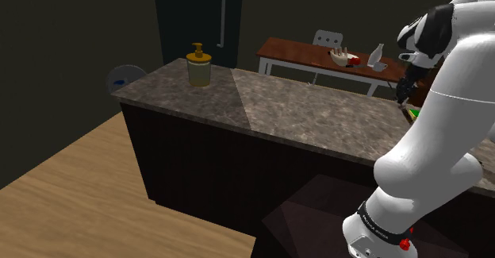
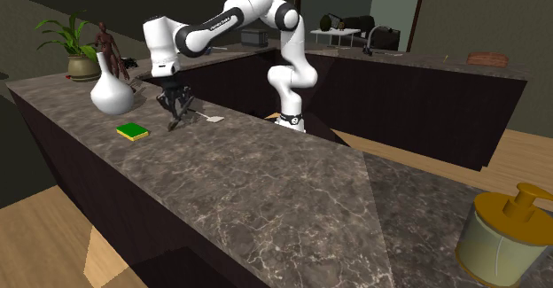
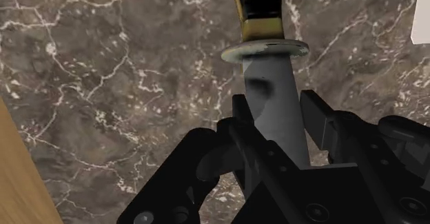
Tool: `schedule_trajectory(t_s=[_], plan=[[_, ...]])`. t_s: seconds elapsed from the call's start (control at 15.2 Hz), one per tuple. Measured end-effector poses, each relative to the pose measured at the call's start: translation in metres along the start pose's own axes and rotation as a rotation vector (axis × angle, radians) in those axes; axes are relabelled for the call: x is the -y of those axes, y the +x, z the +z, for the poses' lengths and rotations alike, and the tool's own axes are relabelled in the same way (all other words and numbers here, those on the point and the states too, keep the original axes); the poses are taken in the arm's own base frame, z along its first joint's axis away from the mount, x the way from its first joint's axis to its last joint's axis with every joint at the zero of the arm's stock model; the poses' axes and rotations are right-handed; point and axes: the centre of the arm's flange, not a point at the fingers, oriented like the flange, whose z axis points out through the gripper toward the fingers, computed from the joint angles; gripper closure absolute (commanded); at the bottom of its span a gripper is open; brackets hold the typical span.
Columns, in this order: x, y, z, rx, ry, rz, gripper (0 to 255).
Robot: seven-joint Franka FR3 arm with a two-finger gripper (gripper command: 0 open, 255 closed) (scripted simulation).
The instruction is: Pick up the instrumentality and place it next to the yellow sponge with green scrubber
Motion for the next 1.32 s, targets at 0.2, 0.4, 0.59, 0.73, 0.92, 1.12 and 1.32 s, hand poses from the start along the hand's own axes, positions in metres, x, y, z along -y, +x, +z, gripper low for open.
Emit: schedule_trajectory(t_s=[0.2,0.4,0.59,0.73,0.92,1.12,1.32], plan=[[0.004,-0.039,0.000,0.000,0.000,0.000,255],[0.006,-0.083,0.000,0.000,0.001,0.000,255],[0.014,-0.119,-0.003,0.000,0.001,0.000,255],[0.013,-0.133,-0.001,0.000,0.000,-0.001,255],[0.013,-0.135,0.012,-0.001,0.001,-0.002,255],[0.013,-0.137,0.027,-0.001,0.001,-0.002,255],[0.011,-0.137,0.045,-0.001,0.001,-0.002,255]])
